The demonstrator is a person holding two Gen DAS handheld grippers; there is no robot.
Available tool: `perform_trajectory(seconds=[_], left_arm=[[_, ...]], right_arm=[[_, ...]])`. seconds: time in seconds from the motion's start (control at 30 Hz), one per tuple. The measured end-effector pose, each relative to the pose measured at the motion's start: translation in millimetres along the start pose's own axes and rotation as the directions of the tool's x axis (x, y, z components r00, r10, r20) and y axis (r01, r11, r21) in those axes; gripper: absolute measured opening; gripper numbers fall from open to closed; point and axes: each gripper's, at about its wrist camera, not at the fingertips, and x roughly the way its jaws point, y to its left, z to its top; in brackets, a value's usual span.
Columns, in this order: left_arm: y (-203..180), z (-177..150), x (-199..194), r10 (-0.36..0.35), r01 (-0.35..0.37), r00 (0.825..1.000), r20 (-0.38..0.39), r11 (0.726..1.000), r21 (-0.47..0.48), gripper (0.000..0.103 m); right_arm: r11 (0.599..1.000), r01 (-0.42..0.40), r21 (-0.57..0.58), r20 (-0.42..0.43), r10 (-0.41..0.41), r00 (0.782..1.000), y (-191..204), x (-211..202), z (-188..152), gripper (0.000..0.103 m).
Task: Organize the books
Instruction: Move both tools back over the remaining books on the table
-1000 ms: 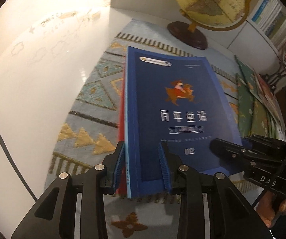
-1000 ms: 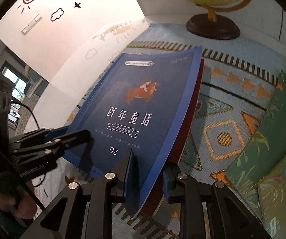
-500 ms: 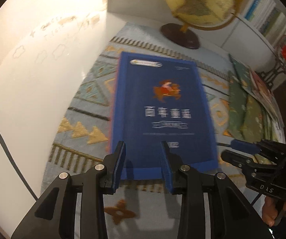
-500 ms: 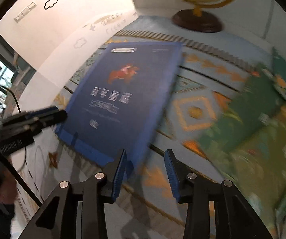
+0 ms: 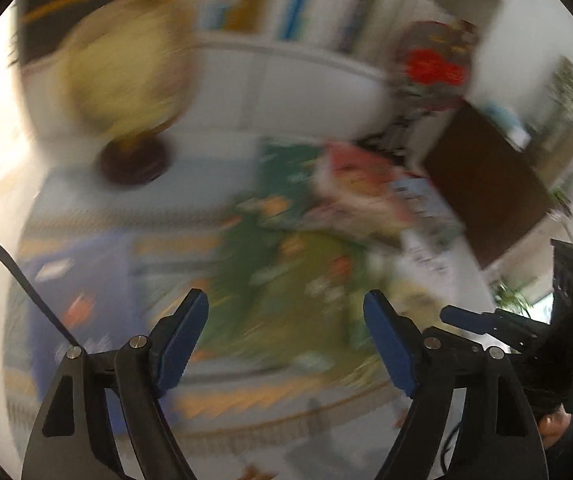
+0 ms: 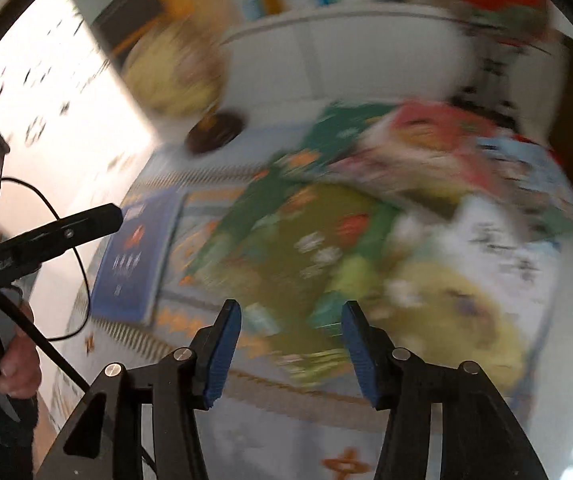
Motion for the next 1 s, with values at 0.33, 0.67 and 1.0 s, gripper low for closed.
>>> perform_trajectory(seconds=[0.33, 0.67, 1.0], left_arm=[[-127, 39, 45, -0.112, 0.113, 0.994, -0.014, 0.967, 0.227, 0.079], [-151, 70, 110, -0.033, 0.061, 0.995, -0.093, 0.945, 0.322, 0.079], [-152, 106, 187, -0.05, 0.092, 0.987, -0.152, 0.954, 0.287, 0.079]], right_arm=[[0.959, 0.195, 0.207, 0.101, -0.219, 0.97, -143, -55, 30, 0.052], [0.944, 0.277, 0.181, 0.009, -0.283, 0.959, -185, 14, 59, 0.053], [0.898, 0.437, 0.046, 0.011, -0.438, 0.899, -187, 58, 63, 0.053]])
